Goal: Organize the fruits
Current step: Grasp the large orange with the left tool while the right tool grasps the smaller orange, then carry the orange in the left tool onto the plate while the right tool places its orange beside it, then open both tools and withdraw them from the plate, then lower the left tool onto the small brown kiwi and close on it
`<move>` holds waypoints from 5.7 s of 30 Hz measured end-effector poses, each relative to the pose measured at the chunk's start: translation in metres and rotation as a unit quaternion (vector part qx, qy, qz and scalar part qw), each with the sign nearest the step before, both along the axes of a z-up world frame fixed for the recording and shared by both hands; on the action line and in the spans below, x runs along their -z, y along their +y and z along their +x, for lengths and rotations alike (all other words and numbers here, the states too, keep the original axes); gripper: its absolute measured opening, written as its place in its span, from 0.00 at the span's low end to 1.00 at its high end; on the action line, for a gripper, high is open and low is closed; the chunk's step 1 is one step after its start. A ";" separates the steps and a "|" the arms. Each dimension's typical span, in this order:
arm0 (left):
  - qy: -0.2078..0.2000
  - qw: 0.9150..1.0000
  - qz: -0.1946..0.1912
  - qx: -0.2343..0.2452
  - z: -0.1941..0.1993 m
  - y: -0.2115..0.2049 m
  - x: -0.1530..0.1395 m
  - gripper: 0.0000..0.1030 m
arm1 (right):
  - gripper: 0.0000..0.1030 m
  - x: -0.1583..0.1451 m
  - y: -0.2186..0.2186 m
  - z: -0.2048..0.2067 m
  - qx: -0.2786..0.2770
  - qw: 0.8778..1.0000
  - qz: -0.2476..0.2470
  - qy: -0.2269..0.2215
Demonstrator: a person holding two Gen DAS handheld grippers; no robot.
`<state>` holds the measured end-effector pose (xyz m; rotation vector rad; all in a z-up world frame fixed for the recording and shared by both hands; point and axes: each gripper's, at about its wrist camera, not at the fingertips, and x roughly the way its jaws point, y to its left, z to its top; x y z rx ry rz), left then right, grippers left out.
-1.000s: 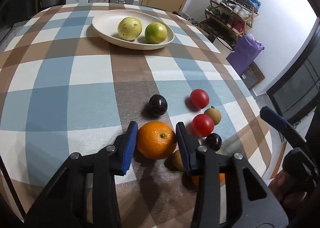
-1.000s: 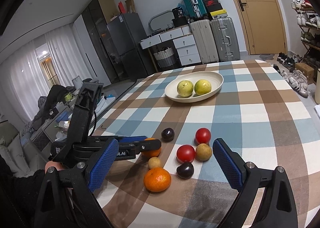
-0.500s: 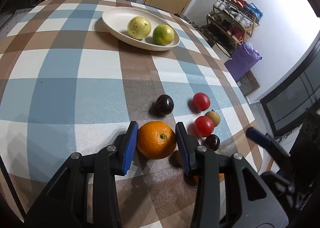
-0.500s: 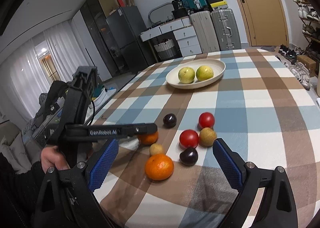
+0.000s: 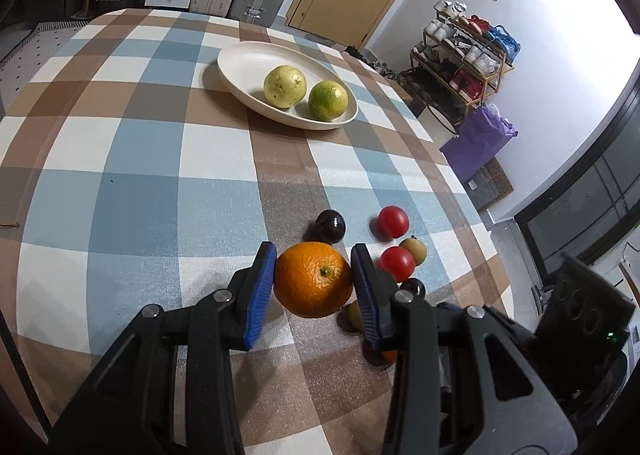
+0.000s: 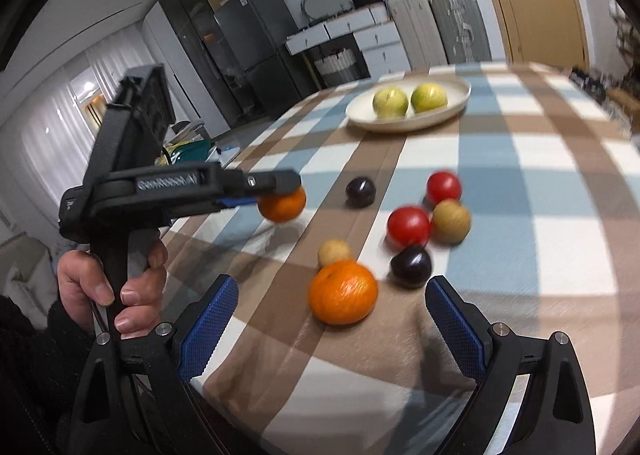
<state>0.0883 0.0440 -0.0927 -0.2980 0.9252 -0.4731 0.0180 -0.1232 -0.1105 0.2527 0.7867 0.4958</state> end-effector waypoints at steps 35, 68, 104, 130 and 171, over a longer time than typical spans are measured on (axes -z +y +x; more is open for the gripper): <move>-0.018 1.000 -0.005 0.000 0.026 0.006 -0.035 0.35 | 0.37 -0.035 -0.028 0.026 0.008 0.998 0.062 -0.030; -0.016 0.998 0.032 0.043 0.251 -0.055 -0.081 0.35 | 0.37 -0.084 -0.067 0.266 -0.013 0.999 0.052 -0.008; -0.005 0.996 0.076 0.040 0.314 -0.068 -0.025 0.35 | 0.58 -0.040 -0.067 0.336 0.025 0.997 0.052 0.044; -0.088 0.989 0.113 -0.032 0.141 -0.026 -0.097 0.48 | 0.82 -0.110 -0.057 0.181 0.044 0.996 -0.026 -0.071; -0.072 0.987 0.144 -0.026 -0.041 -0.054 -0.013 0.98 | 0.94 -0.051 -0.046 0.012 0.084 0.991 -0.065 -0.087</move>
